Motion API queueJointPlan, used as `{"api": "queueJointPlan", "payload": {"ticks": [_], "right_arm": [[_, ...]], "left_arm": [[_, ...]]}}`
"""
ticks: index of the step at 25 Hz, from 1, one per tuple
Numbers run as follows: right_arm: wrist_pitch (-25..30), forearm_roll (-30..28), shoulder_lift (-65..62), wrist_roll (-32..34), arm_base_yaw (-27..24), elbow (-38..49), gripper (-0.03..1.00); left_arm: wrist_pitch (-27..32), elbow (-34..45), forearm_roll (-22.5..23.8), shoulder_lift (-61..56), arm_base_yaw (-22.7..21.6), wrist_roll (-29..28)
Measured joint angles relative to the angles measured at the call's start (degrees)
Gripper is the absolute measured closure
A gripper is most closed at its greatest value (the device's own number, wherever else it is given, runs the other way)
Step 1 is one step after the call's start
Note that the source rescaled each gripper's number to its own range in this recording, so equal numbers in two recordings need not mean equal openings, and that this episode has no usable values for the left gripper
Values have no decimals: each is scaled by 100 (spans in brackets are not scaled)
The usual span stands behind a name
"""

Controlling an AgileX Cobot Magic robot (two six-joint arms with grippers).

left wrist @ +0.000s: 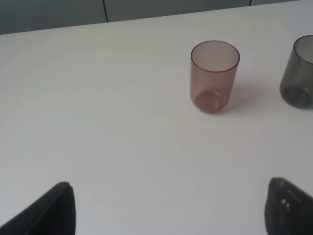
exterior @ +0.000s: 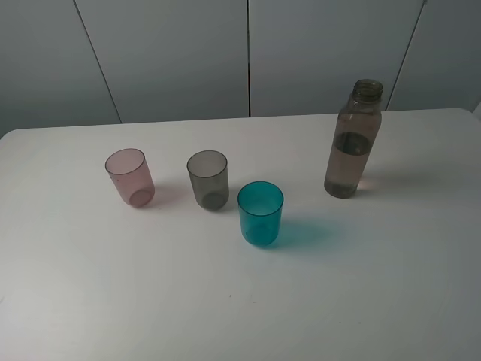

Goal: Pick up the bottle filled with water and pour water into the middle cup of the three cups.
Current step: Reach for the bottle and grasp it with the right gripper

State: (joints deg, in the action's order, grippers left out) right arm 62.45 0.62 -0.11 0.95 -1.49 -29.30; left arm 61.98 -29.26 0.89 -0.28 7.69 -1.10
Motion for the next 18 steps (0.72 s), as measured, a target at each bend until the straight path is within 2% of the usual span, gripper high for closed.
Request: {"api": "queueJointPlan", "payload": {"ticks": [18], "right_arm": [[0, 0, 0, 0, 0, 0, 8]], "left_arm": [[0, 0, 0, 0, 0, 0]]}}
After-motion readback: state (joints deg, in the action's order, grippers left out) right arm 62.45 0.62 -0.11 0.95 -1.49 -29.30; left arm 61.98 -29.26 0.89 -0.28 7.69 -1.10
